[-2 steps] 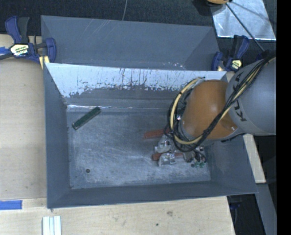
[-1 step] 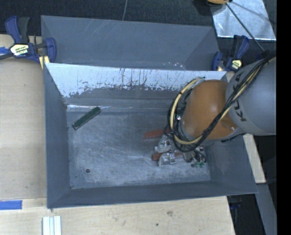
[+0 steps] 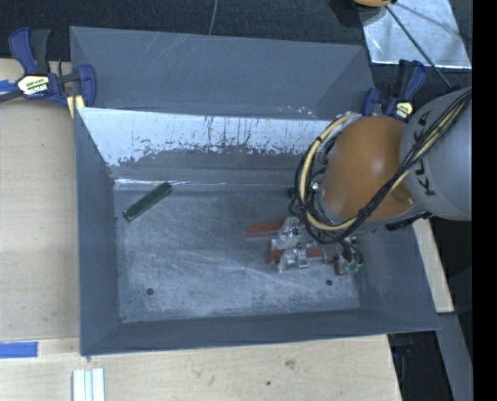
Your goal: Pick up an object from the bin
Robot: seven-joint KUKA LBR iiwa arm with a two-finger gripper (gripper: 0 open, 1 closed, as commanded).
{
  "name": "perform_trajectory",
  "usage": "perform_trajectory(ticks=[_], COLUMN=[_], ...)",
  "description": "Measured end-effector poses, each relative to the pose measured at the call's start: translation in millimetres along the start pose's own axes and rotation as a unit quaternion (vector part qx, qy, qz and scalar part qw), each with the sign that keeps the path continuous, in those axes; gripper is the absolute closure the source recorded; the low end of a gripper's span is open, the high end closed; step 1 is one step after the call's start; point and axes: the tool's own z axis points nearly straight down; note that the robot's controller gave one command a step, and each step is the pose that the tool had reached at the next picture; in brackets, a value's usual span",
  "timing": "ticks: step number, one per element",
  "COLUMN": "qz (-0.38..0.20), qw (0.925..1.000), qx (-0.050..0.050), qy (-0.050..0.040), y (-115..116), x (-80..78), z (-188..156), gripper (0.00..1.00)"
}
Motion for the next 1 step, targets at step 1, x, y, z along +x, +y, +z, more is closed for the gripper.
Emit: perform_trajectory(ticks=[1], qz=[0.02], qw=[0.9998], qx=[0.0], qy=[-0.0027], y=[-9.6], x=[8.1], z=[-111.8], gripper=[1.0])
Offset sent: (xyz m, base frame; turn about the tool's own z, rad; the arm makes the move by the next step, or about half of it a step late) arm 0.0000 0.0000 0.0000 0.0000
